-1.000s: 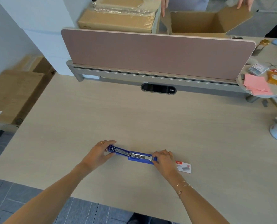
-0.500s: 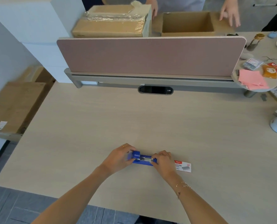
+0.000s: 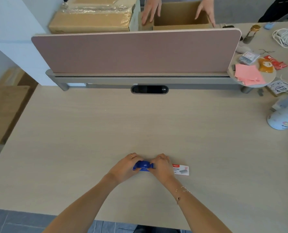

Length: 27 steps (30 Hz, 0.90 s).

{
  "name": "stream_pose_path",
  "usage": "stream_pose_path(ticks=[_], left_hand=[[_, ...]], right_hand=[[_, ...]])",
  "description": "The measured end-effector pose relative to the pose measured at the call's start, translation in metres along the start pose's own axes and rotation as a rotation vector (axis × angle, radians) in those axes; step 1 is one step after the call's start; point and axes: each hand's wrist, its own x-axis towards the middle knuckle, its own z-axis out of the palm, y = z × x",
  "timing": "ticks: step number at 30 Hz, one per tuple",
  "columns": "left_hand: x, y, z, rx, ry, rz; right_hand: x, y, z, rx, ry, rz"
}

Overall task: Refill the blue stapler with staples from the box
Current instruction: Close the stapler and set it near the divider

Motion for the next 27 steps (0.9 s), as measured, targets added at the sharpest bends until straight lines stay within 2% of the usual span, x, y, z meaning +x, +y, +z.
stream_pose_path(ticks=[14, 27], left_hand=[[-0.006, -0.016, -0.012, 0.080, -0.066, -0.057], [0.002, -0.017, -0.020, 0.192, -0.183, -0.048]], right_hand=[[-0.003, -0.005, -0.014, -0.076, 0.062, -0.169], [0.003, -0.012, -0.022, -0.310, -0.062, -0.320]])
